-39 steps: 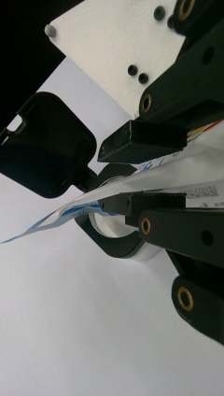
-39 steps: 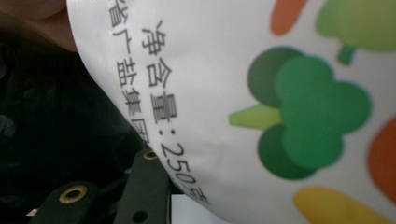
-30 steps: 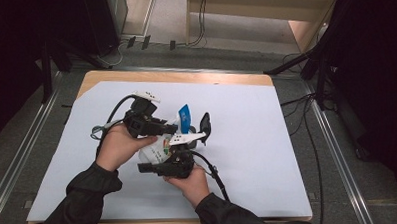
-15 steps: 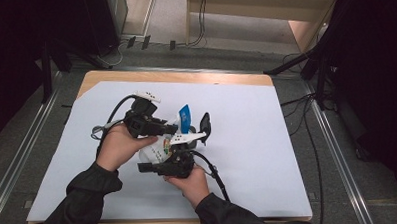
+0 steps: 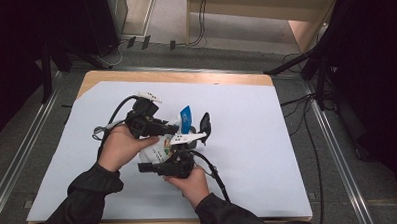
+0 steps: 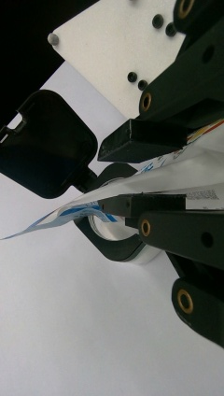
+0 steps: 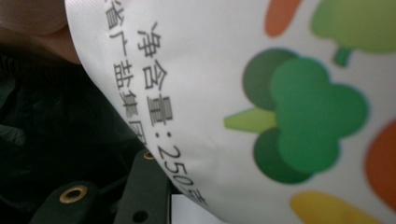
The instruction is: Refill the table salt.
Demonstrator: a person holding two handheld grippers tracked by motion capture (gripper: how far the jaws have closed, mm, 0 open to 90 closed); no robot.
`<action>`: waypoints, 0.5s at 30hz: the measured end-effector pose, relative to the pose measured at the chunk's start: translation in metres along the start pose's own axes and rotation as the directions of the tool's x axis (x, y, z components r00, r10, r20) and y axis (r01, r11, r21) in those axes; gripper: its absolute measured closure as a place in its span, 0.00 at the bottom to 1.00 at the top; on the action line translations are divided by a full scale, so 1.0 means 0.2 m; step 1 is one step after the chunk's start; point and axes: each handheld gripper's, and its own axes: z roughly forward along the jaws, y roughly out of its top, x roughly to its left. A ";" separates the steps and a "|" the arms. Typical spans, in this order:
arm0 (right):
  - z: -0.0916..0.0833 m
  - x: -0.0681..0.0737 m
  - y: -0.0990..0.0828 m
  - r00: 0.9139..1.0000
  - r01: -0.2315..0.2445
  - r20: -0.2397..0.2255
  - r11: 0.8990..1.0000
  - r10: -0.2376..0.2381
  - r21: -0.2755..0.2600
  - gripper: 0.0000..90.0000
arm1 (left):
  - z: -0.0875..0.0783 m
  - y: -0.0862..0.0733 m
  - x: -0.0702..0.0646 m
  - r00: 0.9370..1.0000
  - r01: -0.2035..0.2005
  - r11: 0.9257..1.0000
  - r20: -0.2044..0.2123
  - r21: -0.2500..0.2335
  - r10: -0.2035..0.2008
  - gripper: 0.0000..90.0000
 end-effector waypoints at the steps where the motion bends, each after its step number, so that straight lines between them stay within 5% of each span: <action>1: 0.00 0.00 0.00 1.000 -0.004 -0.004 1.000 0.004 0.000 0.75 | 0.00 0.00 0.00 1.000 0.000 1.000 0.001 -0.001 0.000 0.82; 15: 0.00 0.00 0.00 1.000 0.003 0.004 1.000 -0.003 0.002 0.75 | -0.02 0.00 0.01 1.000 -0.029 1.000 -0.001 0.005 0.029 0.80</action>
